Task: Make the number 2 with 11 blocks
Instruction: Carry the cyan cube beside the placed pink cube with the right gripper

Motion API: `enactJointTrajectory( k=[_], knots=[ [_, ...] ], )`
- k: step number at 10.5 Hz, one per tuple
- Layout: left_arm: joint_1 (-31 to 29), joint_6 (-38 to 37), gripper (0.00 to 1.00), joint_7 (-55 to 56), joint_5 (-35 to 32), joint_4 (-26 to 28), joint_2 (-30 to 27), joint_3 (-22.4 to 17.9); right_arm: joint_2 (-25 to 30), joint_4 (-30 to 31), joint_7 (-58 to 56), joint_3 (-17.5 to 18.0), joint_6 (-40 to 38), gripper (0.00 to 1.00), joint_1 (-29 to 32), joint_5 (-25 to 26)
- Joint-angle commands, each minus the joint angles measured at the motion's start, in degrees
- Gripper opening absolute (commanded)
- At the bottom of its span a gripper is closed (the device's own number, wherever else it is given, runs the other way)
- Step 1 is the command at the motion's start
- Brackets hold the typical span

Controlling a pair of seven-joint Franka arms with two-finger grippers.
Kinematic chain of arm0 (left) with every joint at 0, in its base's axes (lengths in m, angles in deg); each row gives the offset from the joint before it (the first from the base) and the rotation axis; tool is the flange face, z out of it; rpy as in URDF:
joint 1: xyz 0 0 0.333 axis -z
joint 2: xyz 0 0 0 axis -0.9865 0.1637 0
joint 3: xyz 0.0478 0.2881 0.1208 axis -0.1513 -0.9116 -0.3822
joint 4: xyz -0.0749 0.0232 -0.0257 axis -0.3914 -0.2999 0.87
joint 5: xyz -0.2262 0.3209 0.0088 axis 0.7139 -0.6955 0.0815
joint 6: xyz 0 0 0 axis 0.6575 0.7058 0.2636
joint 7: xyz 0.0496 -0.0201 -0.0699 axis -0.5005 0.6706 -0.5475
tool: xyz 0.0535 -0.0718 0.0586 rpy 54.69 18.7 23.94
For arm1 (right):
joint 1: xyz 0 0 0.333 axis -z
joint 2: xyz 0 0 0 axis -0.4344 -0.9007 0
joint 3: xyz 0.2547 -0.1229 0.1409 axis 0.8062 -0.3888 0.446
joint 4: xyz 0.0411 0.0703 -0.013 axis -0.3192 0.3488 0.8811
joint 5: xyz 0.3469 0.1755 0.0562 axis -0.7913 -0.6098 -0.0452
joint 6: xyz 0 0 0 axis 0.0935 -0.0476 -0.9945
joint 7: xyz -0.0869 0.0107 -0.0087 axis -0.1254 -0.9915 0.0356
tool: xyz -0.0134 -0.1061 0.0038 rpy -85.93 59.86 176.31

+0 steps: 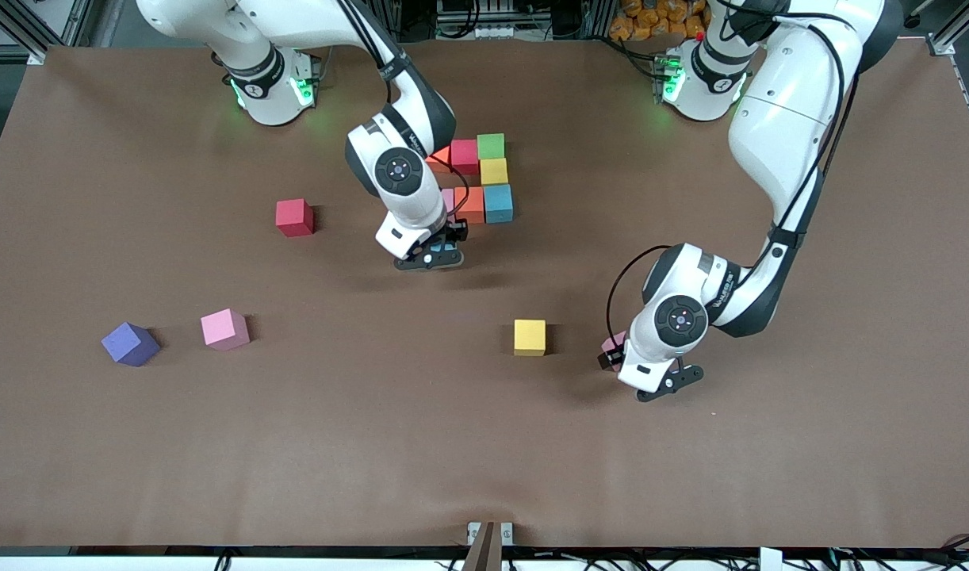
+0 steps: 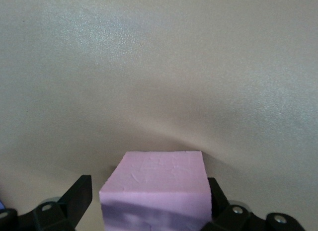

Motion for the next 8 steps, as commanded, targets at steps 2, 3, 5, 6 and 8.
enactJointTrajectory(
  k=[2, 3, 5, 6, 8],
  knots=[
    [0.00, 0.14, 1.00, 1.19, -1.58, -0.17, 0.00, 0.15, -0.48, 0.76, 0.60, -0.44, -0.72, 0.33, -1.38, -1.41],
    [0.00, 0.14, 1.00, 1.19, -1.67, -0.08, 0.00, 0.15, -0.57, 0.77, 0.60, -0.35, -0.80, 0.33, -1.64, -1.41],
    [0.00, 0.14, 1.00, 1.28, -1.67, -0.08, 0.00, 0.15, -1.18, 0.77, 1.91, -0.35, -0.89, 0.33, -2.34, -1.41],
    [0.00, 0.14, 1.00, 1.37, -1.67, -0.17, 0.00, 0.15, -1.44, 0.85, 2.35, -0.35, -0.89, 0.33, -2.61, -1.50],
    [0.08, 0.14, 1.00, 1.37, -1.67, -0.17, 0.09, 0.15, -1.62, 1.03, 2.45, -0.35, -1.07, 0.33, -2.78, -1.50]
  ],
)
